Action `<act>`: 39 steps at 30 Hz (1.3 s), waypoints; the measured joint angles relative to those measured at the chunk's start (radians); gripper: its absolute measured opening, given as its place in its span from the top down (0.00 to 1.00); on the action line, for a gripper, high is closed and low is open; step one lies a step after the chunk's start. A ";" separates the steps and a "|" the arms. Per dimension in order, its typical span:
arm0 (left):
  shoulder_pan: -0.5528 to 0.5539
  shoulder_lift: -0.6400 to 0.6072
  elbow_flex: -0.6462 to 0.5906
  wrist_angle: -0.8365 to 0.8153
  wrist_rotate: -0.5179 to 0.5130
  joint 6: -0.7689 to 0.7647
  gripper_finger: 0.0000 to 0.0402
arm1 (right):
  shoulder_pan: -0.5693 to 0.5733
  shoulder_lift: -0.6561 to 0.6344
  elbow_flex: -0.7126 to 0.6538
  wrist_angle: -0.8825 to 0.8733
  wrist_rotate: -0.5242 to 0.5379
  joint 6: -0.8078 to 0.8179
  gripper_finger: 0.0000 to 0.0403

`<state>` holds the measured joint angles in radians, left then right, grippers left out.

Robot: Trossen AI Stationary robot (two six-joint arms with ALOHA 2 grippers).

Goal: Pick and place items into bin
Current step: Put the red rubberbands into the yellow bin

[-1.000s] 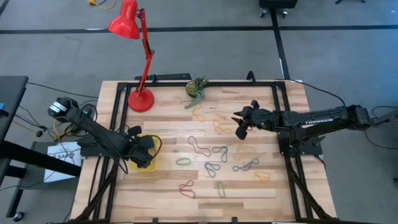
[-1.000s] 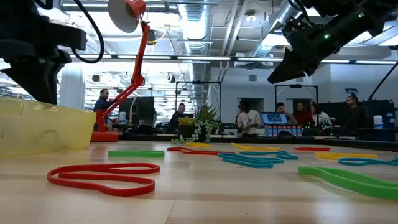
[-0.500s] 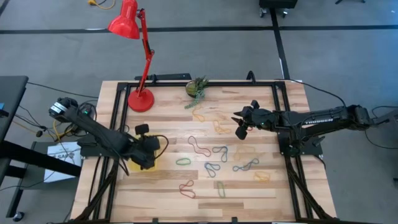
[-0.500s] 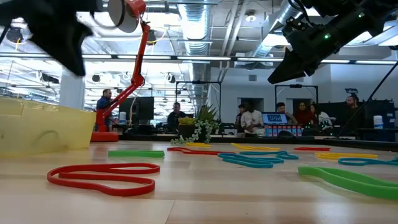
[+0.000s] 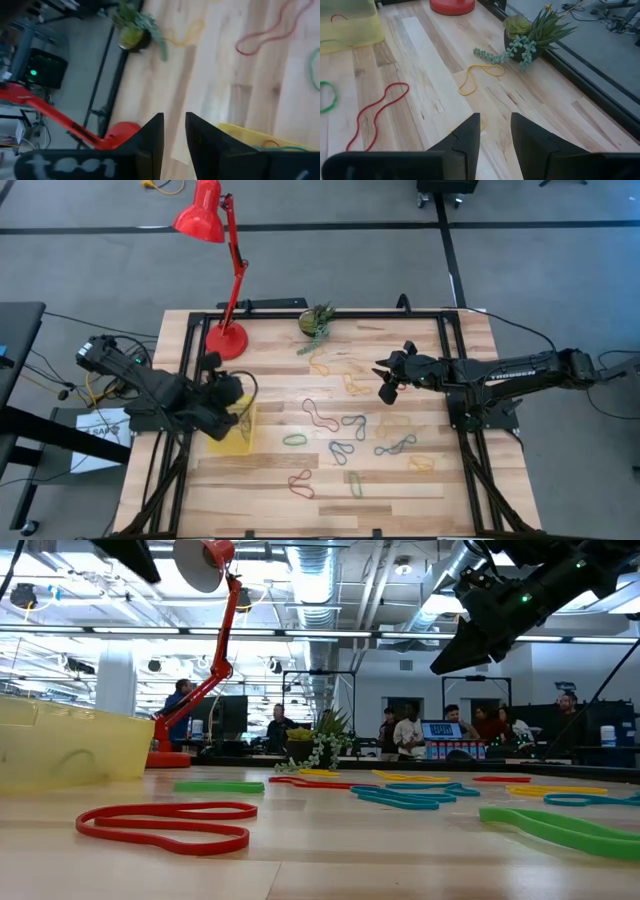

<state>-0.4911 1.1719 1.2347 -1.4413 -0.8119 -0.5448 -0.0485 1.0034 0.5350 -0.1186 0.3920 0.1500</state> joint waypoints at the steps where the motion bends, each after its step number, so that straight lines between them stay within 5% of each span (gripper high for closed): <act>1: 0.000 -0.023 0.011 -0.014 -0.019 0.003 0.83 | 0.000 0.000 0.000 0.000 0.000 0.000 0.75; 8: 0.000 -0.226 0.031 -0.088 -0.229 -0.093 0.83 | 0.000 0.000 0.000 0.000 -0.001 -0.024 0.75; 14: 0.000 -0.331 -0.009 -0.049 -0.282 -0.223 0.83 | 0.000 0.000 0.000 -0.001 -0.001 -0.048 0.75; 20: 0.004 -0.346 -0.219 0.222 -0.428 -0.208 0.83 | -0.039 0.000 0.000 -0.001 -0.038 -0.053 0.75; 28: 0.090 -0.288 -0.485 0.594 -0.439 -0.113 0.83 | -0.110 0.000 0.000 -0.019 -0.176 -0.045 0.75; 34: 0.230 -0.289 -0.504 0.778 -0.220 0.093 0.89 | -0.136 0.000 0.000 -0.010 -0.208 -0.019 0.75; 39: 0.369 -0.258 -0.504 1.276 0.216 0.572 0.97 | -0.165 0.000 0.000 0.042 -0.211 -0.019 0.75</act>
<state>-0.1225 0.9141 0.7309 -0.1652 -0.5957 0.0274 -0.2135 1.0034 0.5350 -0.0768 0.1810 0.1313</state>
